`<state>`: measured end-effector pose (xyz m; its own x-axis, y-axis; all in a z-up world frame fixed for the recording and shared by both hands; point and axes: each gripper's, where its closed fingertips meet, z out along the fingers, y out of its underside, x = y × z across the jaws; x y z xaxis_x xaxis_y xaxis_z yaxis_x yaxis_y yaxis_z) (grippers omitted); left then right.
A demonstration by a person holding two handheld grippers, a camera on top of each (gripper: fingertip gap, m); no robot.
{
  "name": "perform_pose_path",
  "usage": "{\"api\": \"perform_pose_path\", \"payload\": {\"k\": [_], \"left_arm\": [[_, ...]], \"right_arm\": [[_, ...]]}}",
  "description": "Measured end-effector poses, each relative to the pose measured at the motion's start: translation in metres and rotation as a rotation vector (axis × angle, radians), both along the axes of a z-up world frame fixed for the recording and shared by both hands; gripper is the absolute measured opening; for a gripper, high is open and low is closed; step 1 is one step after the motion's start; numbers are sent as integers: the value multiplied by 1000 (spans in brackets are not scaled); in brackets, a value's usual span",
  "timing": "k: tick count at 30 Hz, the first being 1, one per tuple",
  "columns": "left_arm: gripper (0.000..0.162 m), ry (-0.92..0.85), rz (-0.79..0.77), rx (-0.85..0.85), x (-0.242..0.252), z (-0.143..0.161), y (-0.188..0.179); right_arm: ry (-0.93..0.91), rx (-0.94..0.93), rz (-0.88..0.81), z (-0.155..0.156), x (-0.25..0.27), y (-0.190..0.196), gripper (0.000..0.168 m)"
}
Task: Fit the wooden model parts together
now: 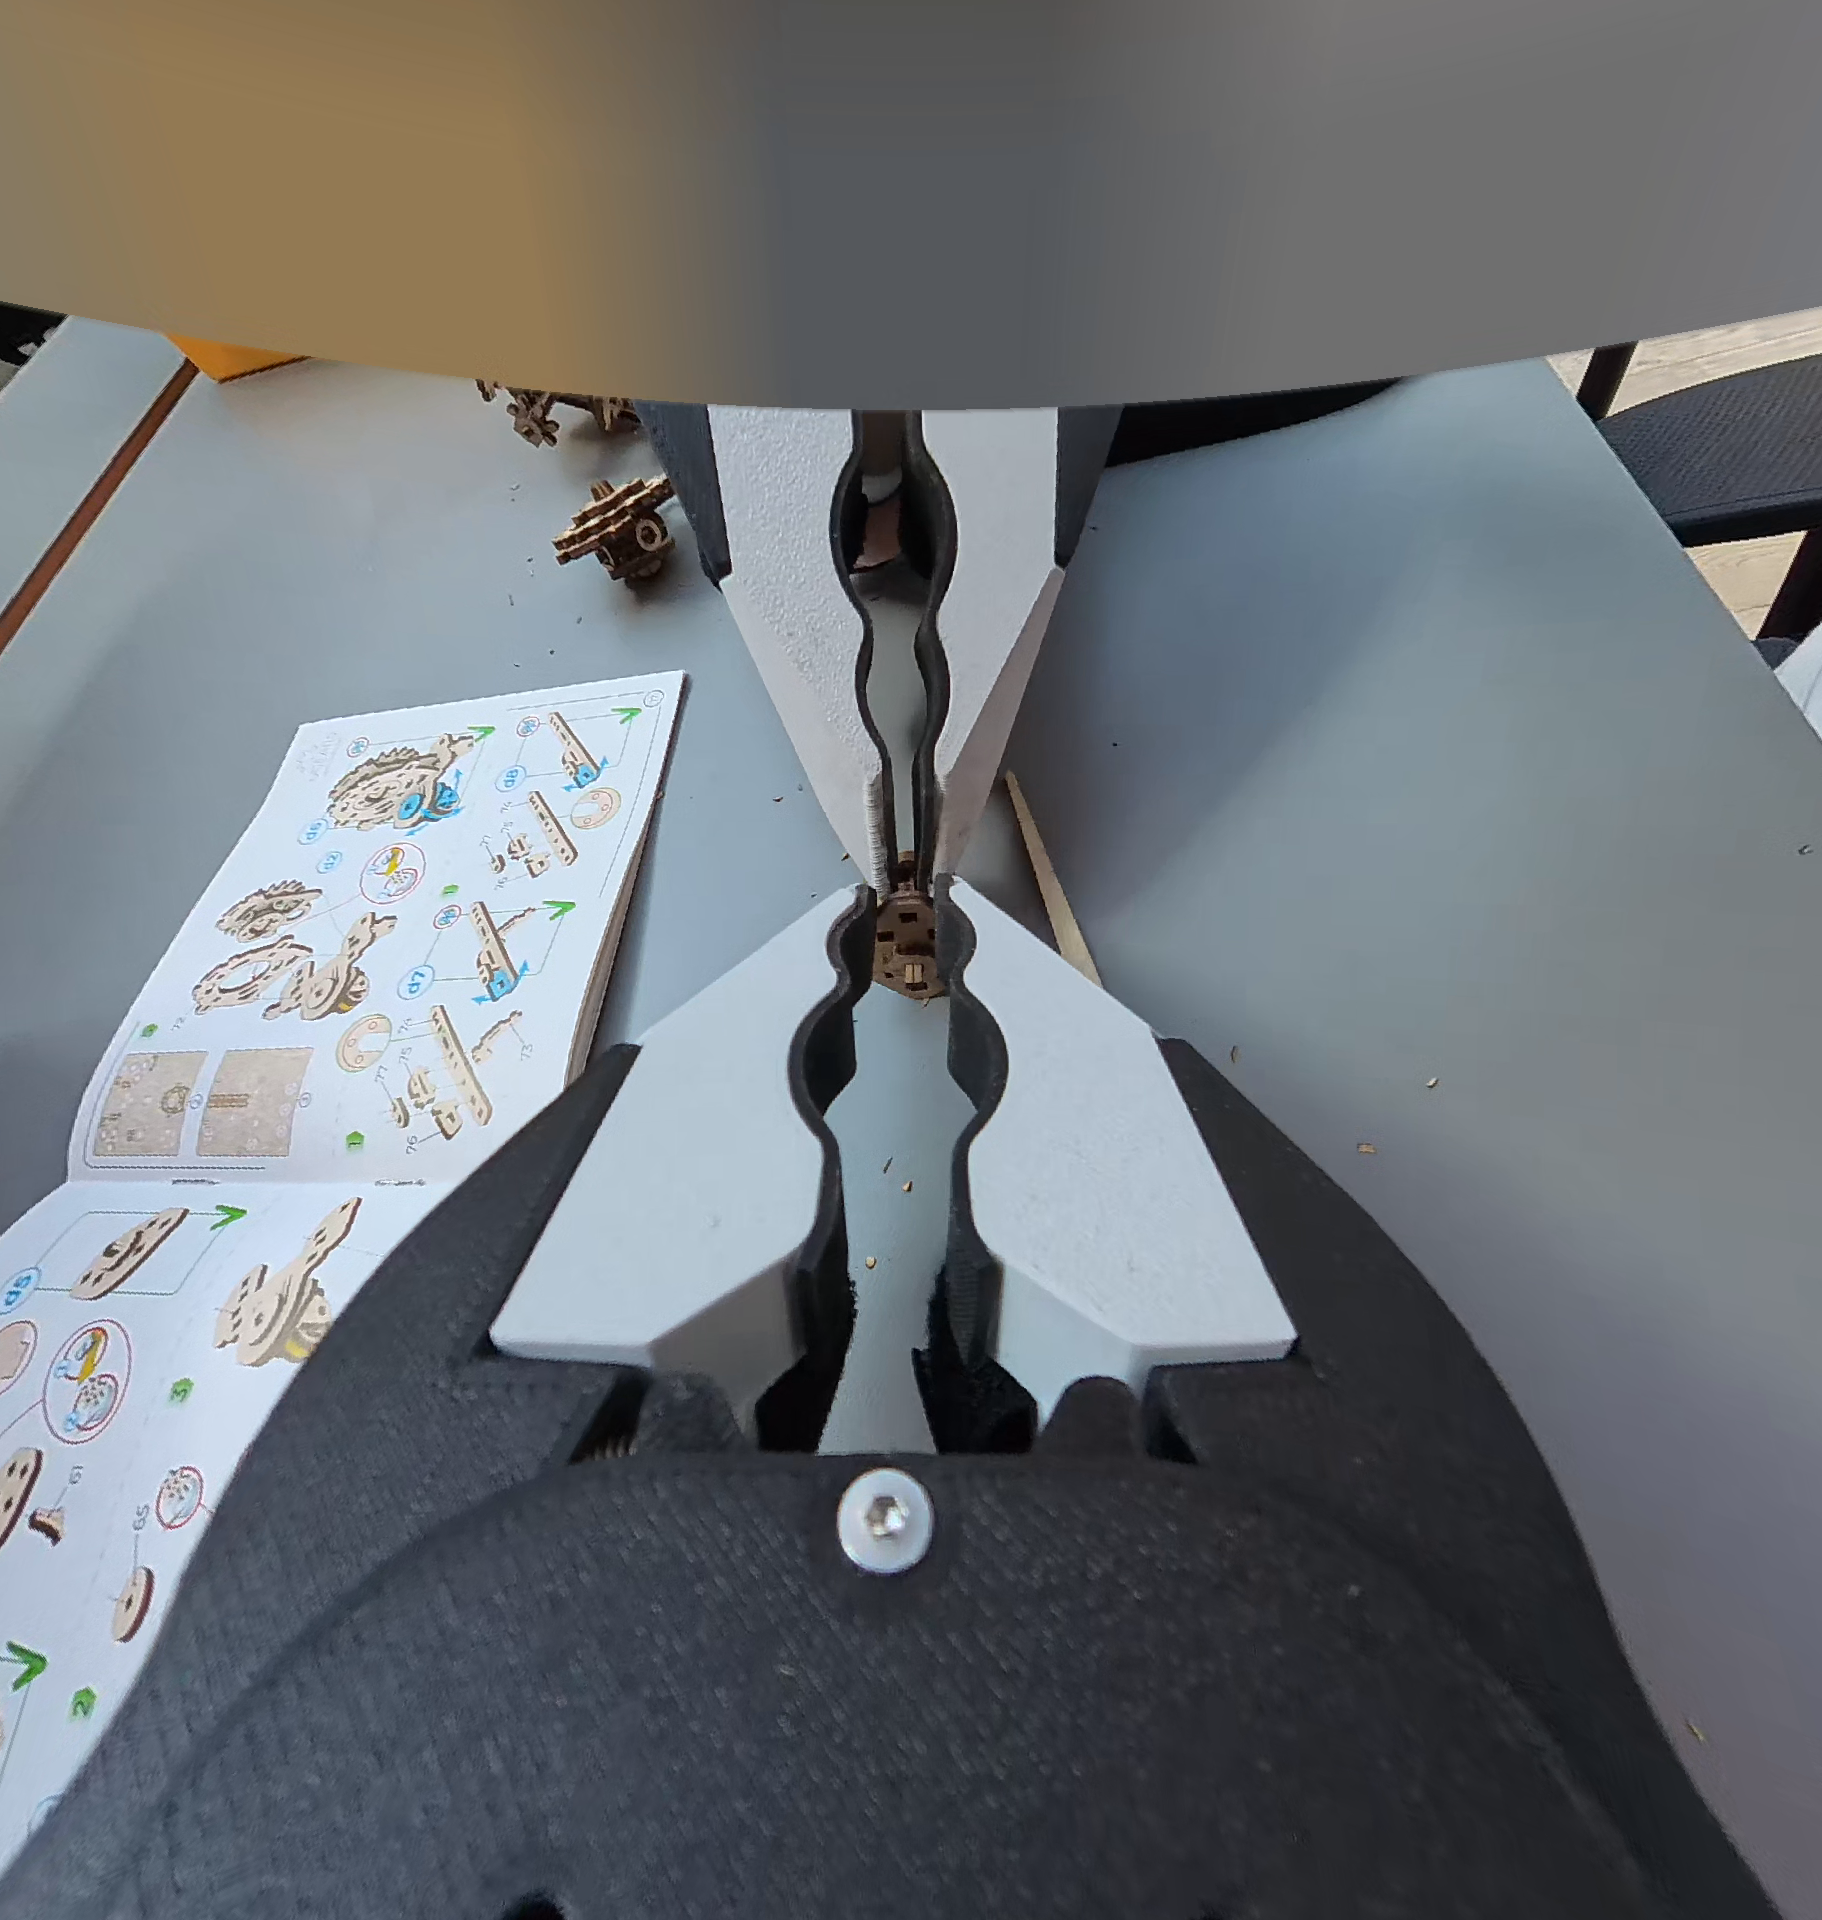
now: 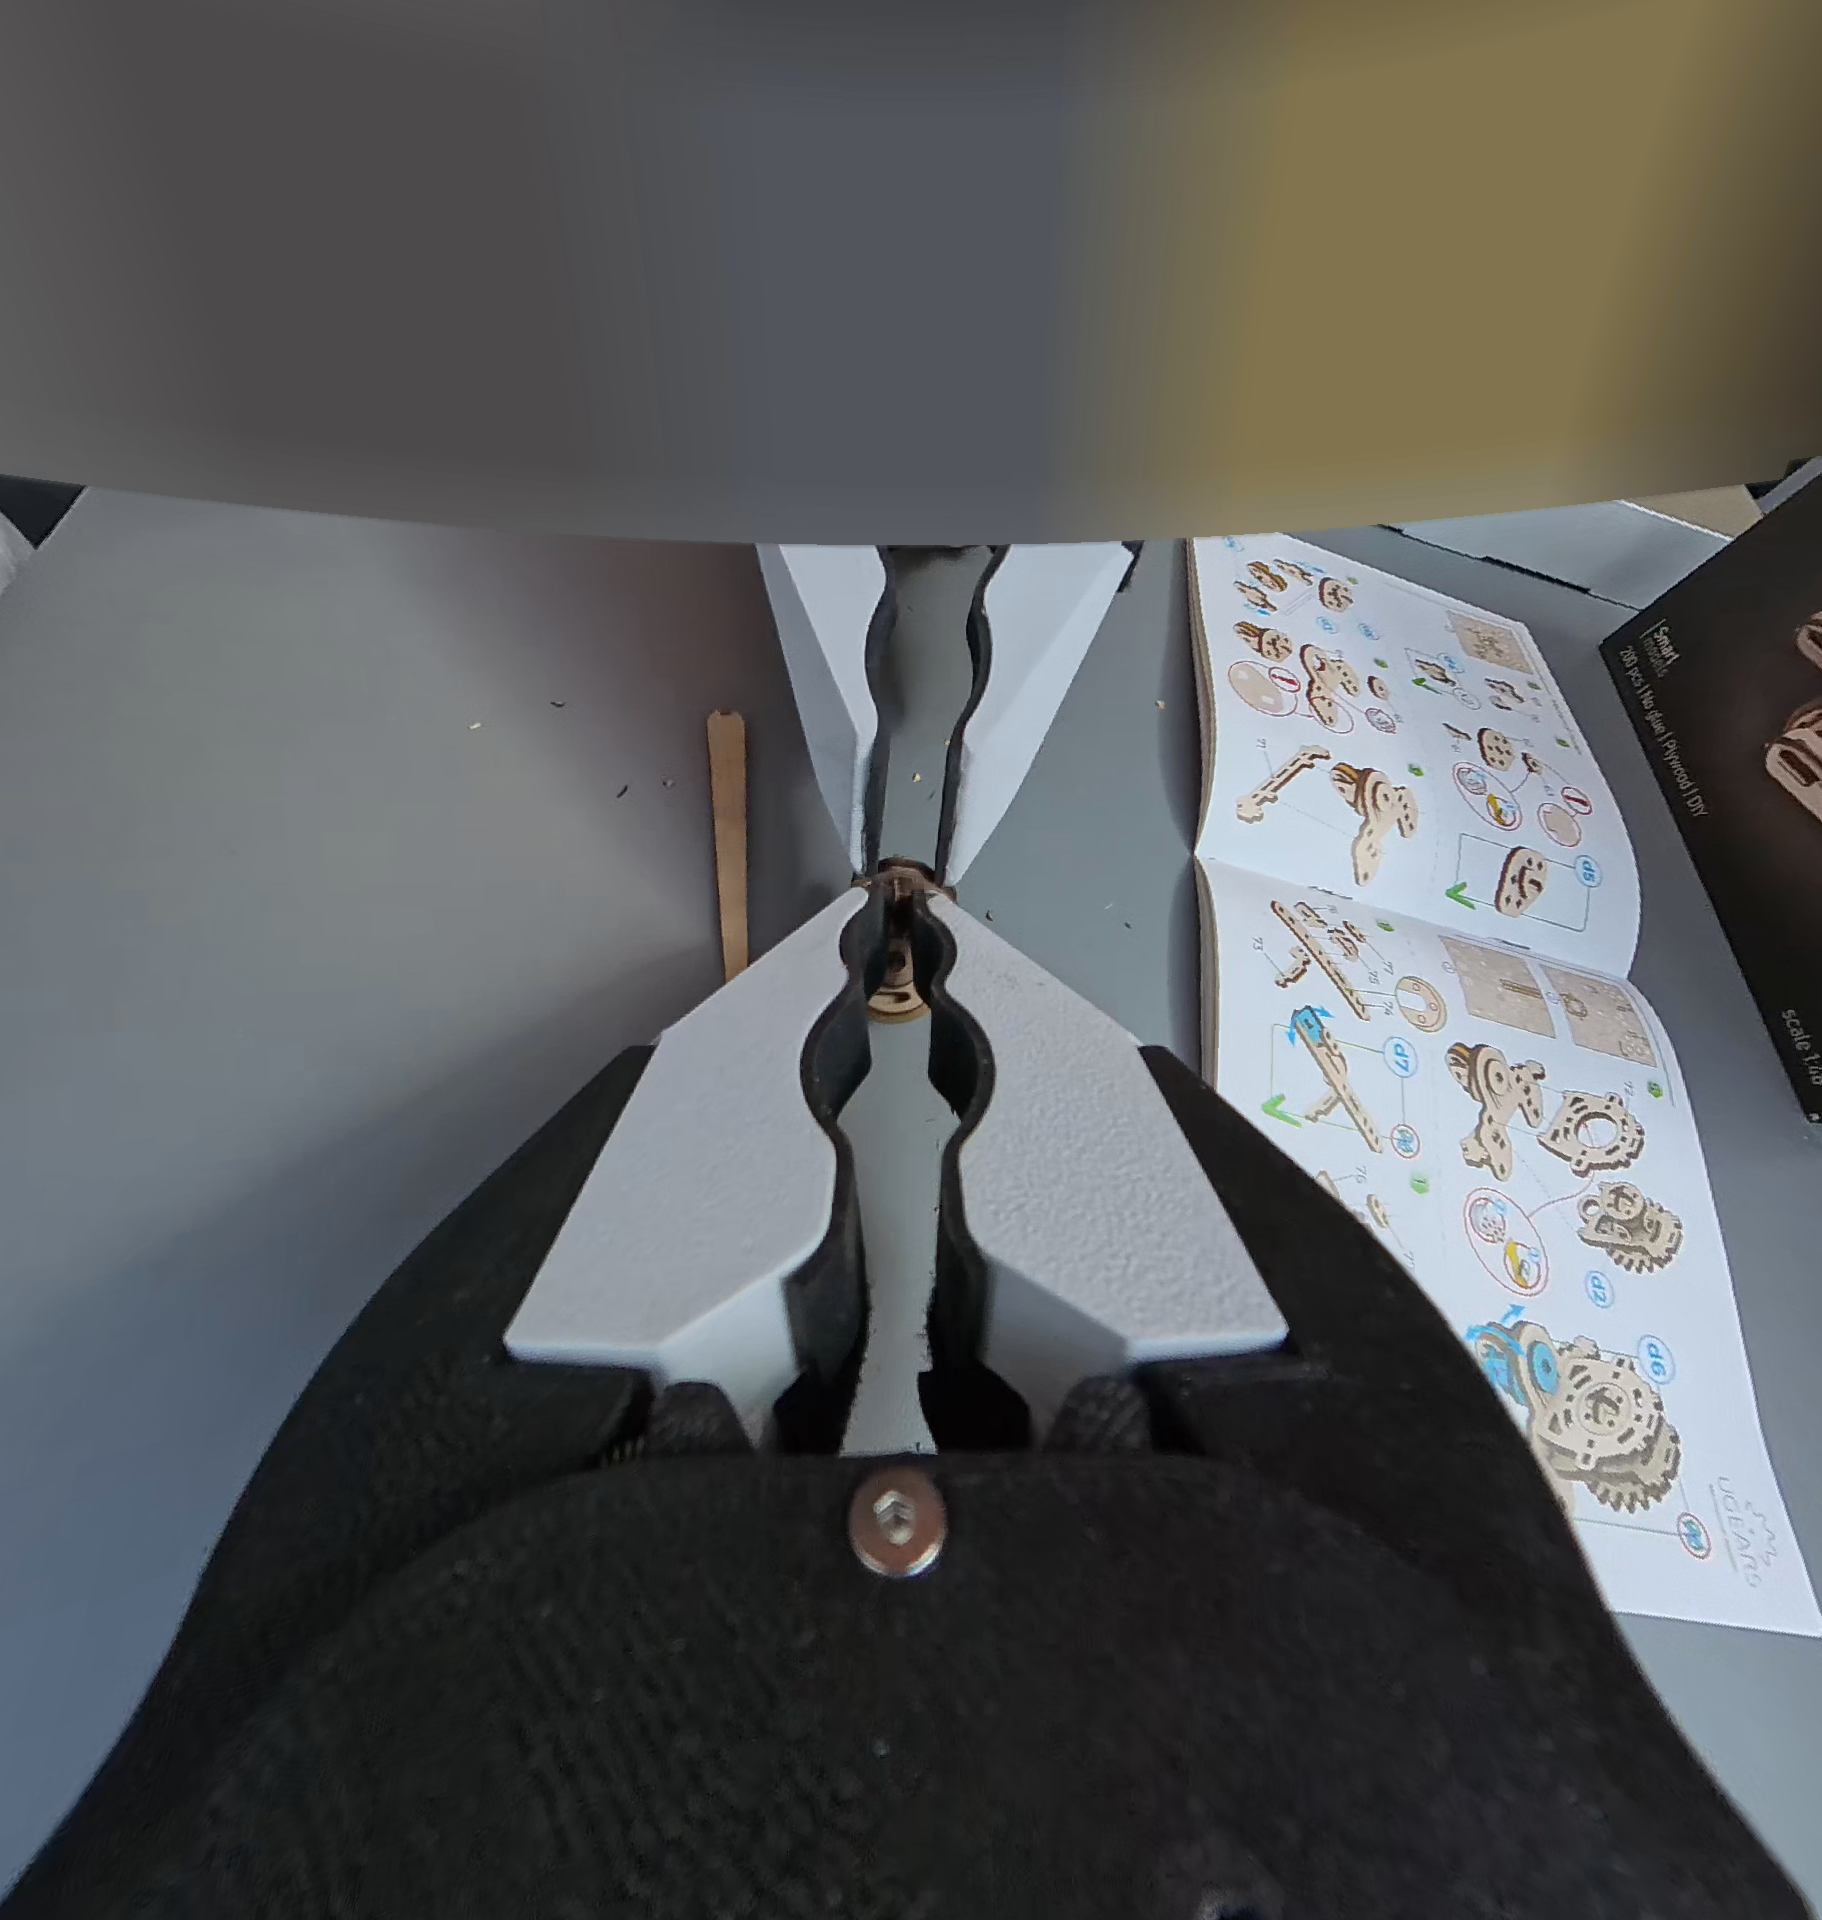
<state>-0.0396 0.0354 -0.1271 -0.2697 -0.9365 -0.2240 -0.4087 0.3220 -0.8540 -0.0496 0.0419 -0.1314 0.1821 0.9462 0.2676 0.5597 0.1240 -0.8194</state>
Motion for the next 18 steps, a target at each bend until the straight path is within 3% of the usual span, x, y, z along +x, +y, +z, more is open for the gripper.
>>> {"api": "perform_pose_path", "payload": {"k": [18], "left_arm": [[8, 4, -10, -28, -8, 1, 5]], "right_arm": [[78, -150, -16, 3, -6, 4, 5]]}}
